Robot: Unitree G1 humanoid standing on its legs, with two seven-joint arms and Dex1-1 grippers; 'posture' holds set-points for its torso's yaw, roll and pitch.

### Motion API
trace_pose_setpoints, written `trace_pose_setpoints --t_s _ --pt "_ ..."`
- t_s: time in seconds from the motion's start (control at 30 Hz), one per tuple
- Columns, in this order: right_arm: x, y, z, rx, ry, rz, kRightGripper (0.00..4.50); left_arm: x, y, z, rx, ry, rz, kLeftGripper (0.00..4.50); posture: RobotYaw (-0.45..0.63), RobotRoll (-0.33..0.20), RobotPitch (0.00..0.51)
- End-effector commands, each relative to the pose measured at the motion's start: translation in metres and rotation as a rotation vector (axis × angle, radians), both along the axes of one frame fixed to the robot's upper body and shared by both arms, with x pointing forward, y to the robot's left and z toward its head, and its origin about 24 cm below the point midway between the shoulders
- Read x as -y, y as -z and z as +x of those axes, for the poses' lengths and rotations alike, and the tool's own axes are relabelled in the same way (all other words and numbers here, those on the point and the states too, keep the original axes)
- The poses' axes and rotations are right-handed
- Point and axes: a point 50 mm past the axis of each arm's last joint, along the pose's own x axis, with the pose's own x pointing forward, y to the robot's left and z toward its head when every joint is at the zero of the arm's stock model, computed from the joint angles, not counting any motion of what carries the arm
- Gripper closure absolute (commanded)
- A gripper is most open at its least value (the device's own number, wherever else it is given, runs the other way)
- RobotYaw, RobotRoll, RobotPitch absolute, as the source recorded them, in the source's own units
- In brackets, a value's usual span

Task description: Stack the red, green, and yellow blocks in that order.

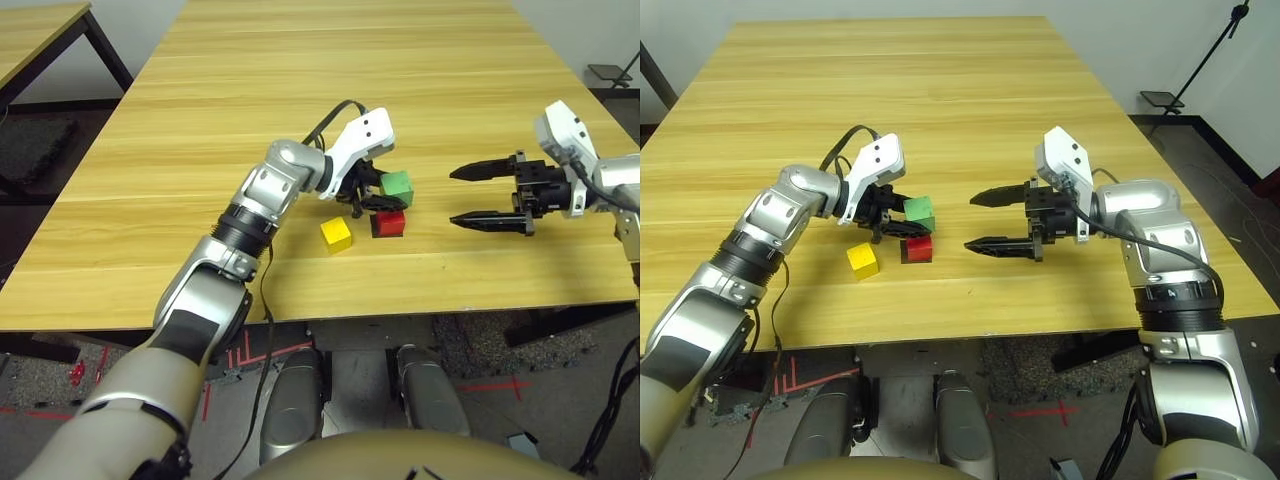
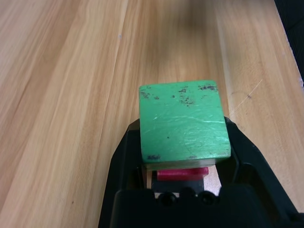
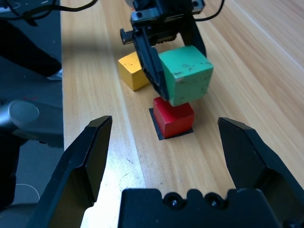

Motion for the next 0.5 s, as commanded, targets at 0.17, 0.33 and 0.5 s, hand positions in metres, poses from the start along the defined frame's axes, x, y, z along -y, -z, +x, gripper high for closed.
trace_pose_setpoints --t_s 0.17,0.33,0.5 --pt "0.004 -0.004 -0.003 0.015 0.021 0.007 0.00 0.003 0.006 -0.004 -0.014 0.026 0.022 2.40 -0.01 -0.058 0.079" --pt "0.003 -0.004 -0.003 0.014 0.024 0.010 0.00 0.006 0.010 -0.007 -0.023 0.031 0.023 2.40 -0.01 -0.056 0.084" --pt "0.003 -0.003 -0.002 0.012 0.028 0.013 0.00 0.006 0.015 -0.008 -0.037 0.029 0.027 2.40 -0.02 -0.055 0.087"
